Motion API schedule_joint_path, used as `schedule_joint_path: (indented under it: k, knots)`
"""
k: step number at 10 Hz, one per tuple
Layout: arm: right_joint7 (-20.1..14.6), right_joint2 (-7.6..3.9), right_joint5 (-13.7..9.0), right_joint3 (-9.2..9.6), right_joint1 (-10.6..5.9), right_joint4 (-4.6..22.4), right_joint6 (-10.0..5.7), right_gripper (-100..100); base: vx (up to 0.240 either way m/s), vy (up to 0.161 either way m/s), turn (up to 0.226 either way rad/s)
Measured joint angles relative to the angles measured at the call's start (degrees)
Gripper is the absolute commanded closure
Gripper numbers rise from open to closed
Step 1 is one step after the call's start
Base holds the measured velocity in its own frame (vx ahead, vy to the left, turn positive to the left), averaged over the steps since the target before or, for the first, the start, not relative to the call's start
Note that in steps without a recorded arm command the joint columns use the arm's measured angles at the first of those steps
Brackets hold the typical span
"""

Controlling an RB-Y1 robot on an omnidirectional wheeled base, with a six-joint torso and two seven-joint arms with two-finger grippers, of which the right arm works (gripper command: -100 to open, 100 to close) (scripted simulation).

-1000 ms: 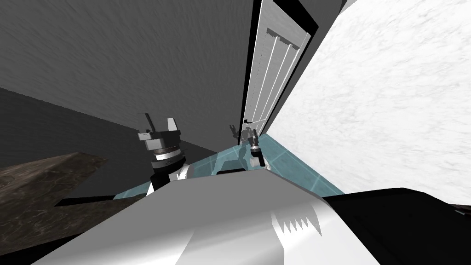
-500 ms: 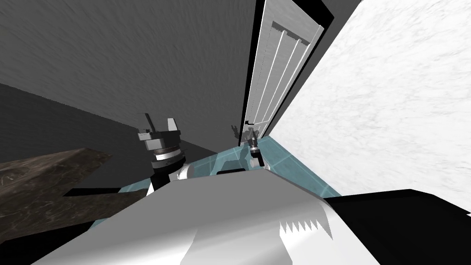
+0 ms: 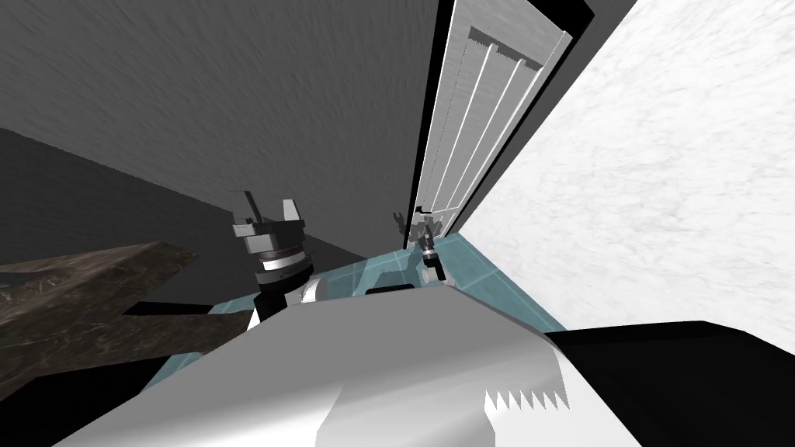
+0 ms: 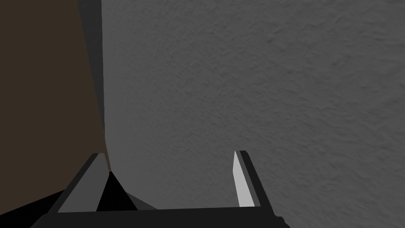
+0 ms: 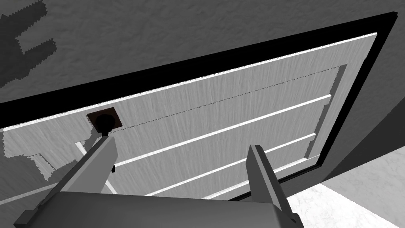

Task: Pull the door open

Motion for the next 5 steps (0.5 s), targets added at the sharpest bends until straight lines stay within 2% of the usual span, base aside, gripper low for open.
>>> schedule_joint_path:
  k: [5]
  knots:
    - [-0.5, -1.11, -2.6, 0.96, -2.32, 7.6, -1.62, -100, 0.062, -0.098, 0.123]
